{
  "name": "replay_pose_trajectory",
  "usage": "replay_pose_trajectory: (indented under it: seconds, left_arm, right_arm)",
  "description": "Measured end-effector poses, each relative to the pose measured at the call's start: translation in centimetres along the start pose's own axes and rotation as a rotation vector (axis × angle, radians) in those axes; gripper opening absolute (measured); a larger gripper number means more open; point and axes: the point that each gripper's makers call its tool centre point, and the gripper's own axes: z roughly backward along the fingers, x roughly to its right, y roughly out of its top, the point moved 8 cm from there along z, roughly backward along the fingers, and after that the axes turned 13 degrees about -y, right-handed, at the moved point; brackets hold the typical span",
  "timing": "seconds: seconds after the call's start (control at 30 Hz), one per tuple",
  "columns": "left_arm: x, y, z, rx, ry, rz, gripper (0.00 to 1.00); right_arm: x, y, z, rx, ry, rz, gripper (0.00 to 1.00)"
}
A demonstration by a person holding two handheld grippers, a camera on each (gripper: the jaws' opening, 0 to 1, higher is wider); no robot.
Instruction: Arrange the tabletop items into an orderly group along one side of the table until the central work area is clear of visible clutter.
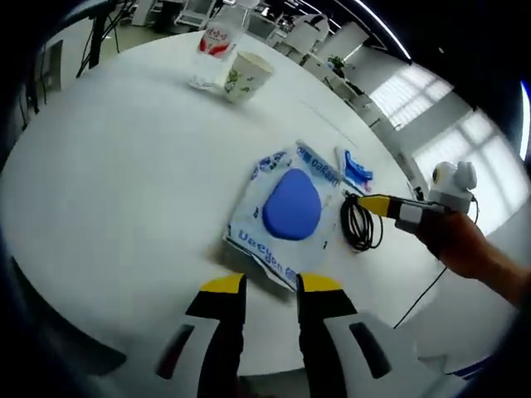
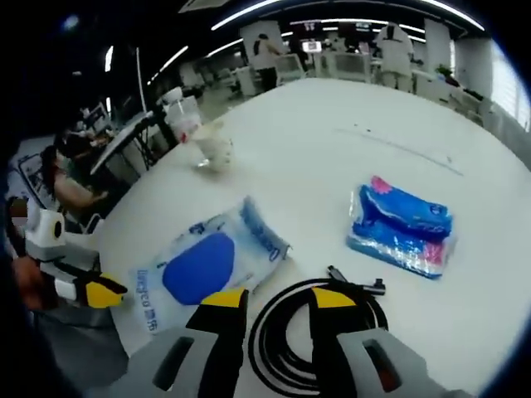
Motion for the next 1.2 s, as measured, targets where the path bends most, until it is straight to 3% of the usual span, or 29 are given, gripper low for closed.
replay_pose_trajectory:
  seconds: [0.33, 0.5, 0.7, 0.83, 1.2]
  left_arm:
    - [-0.4, -1.5, -0.4, 0.013, 0.004, 0.095, 0.19]
    - [0.2, -1.3, -0.8, 0.033, -0.018, 0.096, 0.19]
    - [0.6, -2.1, -1.1, 0.036, -0.03, 0.113, 0.19]
    - [0.7, -2.3, -1.1, 0.052, -0.035, 0.136, 0.19]
    - [1.2, -2.8, -1.9, 0.074, -0.036, 0.159, 0.18]
  right_arm:
    - [-1.2, 0.7, -0.7, -0.043, 0.02, 0.084, 0.27]
    - [-1.6, 1.4, -1.6, -0.071, 0.019, 0.13, 0.28]
    - [-0.6, 3.1, -3.8, -0.096, 0.02, 0.191, 0.28]
    - [-1.1, 3.7, -3.4, -0.099, 0.025, 0.22, 0.28]
    - [-1.7, 4.6, -4.9, -0.142, 0.053, 0.312, 0.26]
